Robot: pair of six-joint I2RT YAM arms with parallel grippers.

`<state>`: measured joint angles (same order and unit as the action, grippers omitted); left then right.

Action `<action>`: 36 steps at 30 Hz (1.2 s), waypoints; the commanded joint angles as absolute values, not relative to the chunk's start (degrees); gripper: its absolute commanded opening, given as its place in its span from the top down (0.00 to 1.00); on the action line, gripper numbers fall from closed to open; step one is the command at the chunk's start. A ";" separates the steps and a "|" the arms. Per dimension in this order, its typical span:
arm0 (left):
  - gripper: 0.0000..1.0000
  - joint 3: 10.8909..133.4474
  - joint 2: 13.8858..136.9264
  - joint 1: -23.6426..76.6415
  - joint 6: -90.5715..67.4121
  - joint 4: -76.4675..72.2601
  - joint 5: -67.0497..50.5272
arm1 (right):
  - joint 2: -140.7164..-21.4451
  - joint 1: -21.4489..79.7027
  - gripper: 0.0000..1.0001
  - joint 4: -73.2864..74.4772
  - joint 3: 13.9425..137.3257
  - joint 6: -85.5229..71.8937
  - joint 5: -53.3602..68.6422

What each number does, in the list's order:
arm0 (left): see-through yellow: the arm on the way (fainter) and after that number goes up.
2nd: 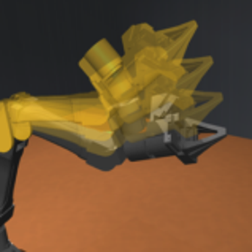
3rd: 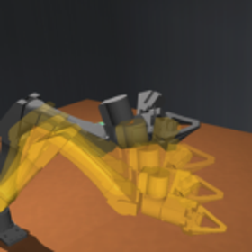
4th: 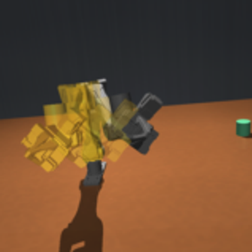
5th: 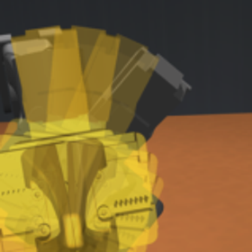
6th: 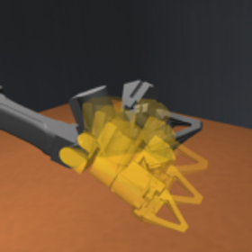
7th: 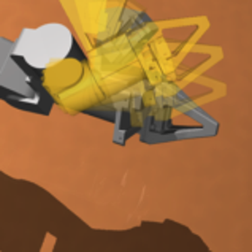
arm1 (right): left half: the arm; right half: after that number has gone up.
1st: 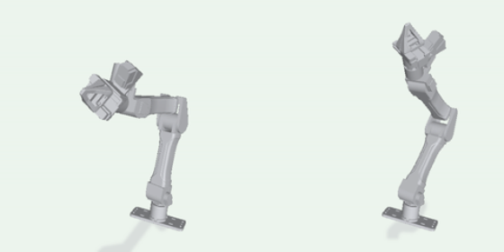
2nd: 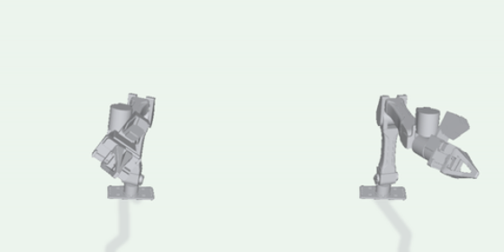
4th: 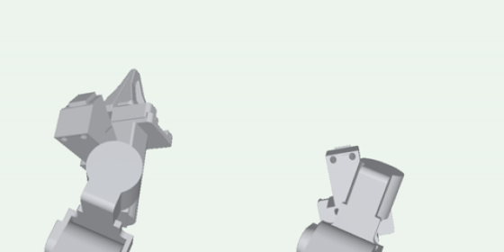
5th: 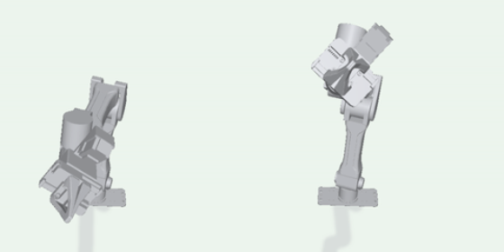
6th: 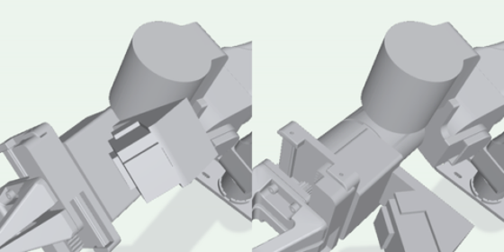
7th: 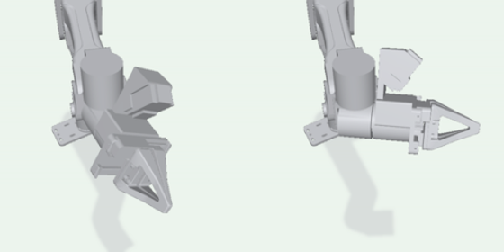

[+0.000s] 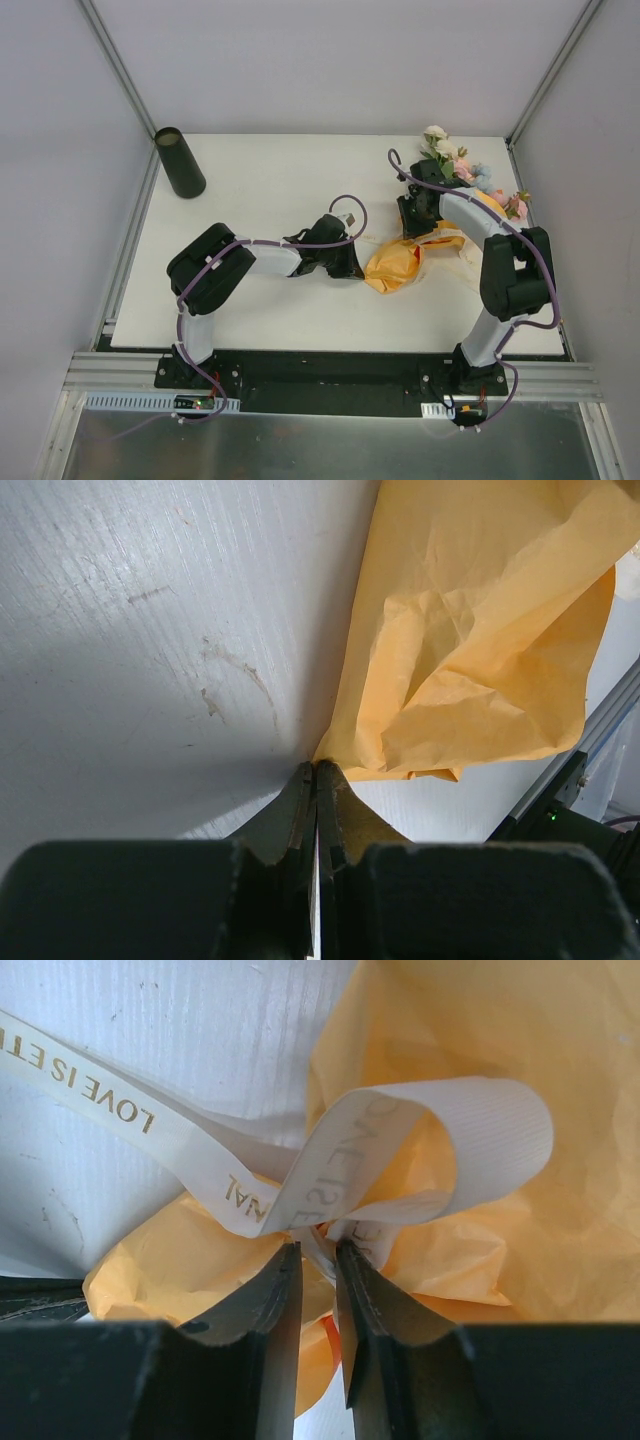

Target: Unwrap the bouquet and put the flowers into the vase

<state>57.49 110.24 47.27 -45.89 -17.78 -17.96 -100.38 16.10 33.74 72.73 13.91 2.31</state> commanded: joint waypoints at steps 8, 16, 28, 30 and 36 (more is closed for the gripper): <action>1.00 57.39 110.92 47.46 -45.35 -16.52 -17.23 | -100.55 16.08 0.93 35.07 74.53 15.12 0.35; 1.00 57.48 111.09 47.55 -45.44 -16.00 -16.61 | -96.42 16.87 1.00 32.26 74.88 12.66 -0.62; 1.00 58.10 112.15 47.55 -45.79 -15.56 -16.79 | -92.90 18.90 1.00 21.80 69.43 4.13 2.90; 1.00 57.92 111.97 47.55 -45.62 -15.56 -16.61 | -93.16 18.81 1.00 22.84 70.13 3.69 0.63; 1.00 57.92 111.80 47.55 -45.79 -15.56 -16.88 | -93.08 19.86 0.72 26.98 70.05 10.09 -5.96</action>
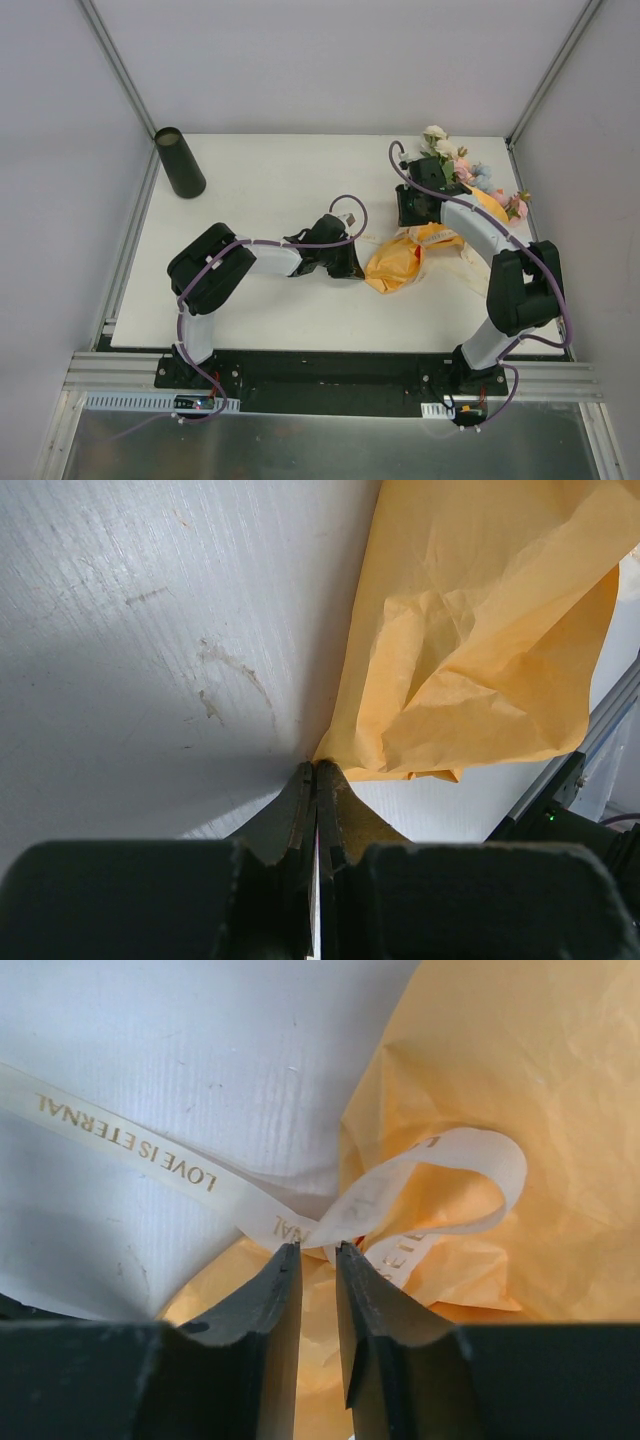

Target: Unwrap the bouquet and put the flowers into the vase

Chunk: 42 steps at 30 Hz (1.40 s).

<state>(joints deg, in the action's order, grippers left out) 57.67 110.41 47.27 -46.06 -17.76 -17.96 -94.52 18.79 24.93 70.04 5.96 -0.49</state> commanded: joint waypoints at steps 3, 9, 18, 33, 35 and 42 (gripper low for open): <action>1.00 57.83 111.62 47.64 -45.79 -15.47 -16.88 | -93.25 19.86 0.65 28.04 69.26 14.92 -7.29; 1.00 57.83 111.71 47.64 -45.88 -15.56 -16.96 | -91.15 19.95 0.64 26.99 66.54 22.66 -0.89; 1.00 57.57 111.44 47.64 -46.05 -15.73 -16.87 | -91.23 20.04 0.66 24.18 64.16 28.74 -4.04; 1.00 57.04 111.53 47.64 -46.49 -16.26 -16.79 | -89.13 22.76 1.00 13.01 60.47 29.18 -9.22; 1.00 57.04 111.97 47.64 -47.10 -16.26 -16.70 | -87.63 24.16 1.00 11.26 60.21 29.27 -12.20; 1.00 56.69 112.59 48.16 -47.90 -16.88 -16.70 | -82.80 27.16 1.00 -1.82 52.74 31.28 -18.80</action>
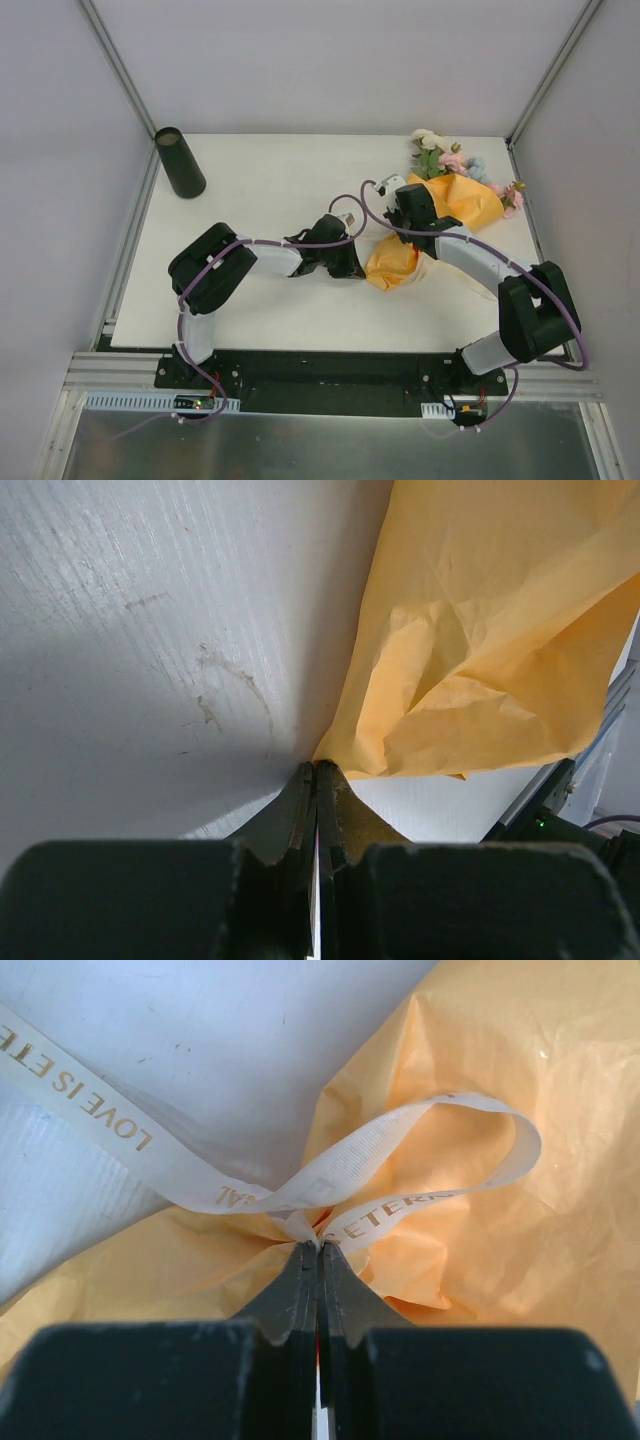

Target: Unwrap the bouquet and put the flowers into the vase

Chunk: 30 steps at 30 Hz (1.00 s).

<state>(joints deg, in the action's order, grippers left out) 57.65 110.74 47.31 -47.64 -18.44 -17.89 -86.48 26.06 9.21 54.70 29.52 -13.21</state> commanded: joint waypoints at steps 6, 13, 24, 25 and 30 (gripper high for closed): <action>1.00 57.04 112.67 48.34 -47.73 -16.96 -17.05 | -82.88 28.21 1.00 -2.02 52.21 32.61 -21.00; 1.00 57.04 112.33 48.43 -47.64 -16.88 -17.05 | -84.46 29.53 0.98 -8.26 47.99 33.22 -26.45; 1.00 57.30 112.32 48.87 -47.55 -16.52 -16.96 | -84.46 30.32 0.85 -15.28 48.60 36.38 -36.20; 1.00 57.30 112.32 48.95 -47.64 -16.35 -16.96 | -84.46 30.41 0.85 -16.08 48.52 37.34 -36.82; 1.00 57.30 112.32 49.04 -47.46 -16.17 -16.96 | -84.46 30.41 0.87 -16.36 49.13 37.01 -38.94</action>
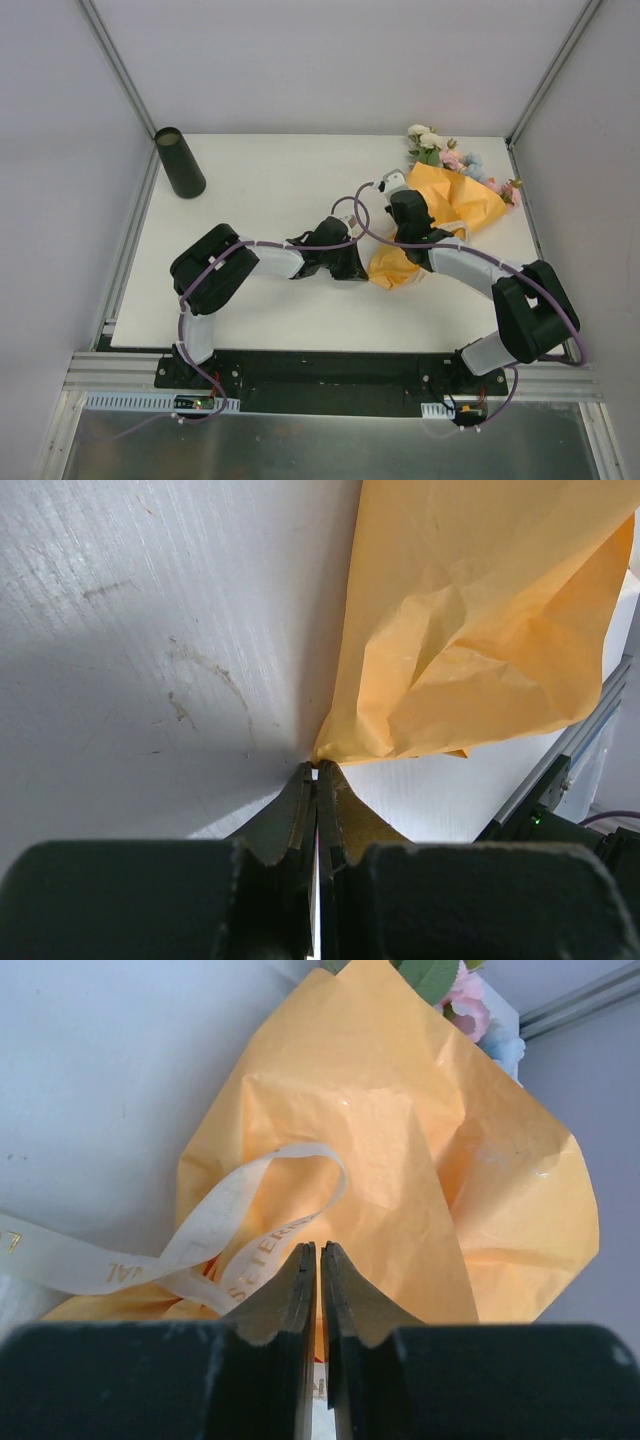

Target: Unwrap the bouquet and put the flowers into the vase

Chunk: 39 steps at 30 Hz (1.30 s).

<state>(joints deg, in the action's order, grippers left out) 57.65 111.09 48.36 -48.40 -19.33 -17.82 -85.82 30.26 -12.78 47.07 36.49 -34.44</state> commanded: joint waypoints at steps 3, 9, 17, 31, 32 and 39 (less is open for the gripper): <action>1.00 57.48 112.24 49.13 -47.46 -16.00 -16.88 | -83.24 30.41 0.81 -1.37 53.16 29.47 -32.28; 1.00 57.48 112.50 49.39 -47.46 -15.82 -16.61 | -80.68 28.92 0.71 11.93 54.22 21.98 -23.04; 1.00 57.48 112.68 49.66 -47.55 -16.00 -16.61 | -85.16 26.20 0.64 11.96 56.07 22.24 -22.68; 1.00 57.22 112.32 49.66 -47.64 -16.17 -16.35 | -89.73 23.64 0.64 11.87 56.34 21.00 -17.84; 1.00 57.04 112.24 49.75 -47.72 -16.35 -16.35 | -90.17 23.64 0.64 11.87 56.34 21.09 -17.93; 1.00 56.87 111.97 49.75 -47.72 -16.35 -16.00 | -91.49 23.64 0.73 10.02 56.16 22.15 -22.31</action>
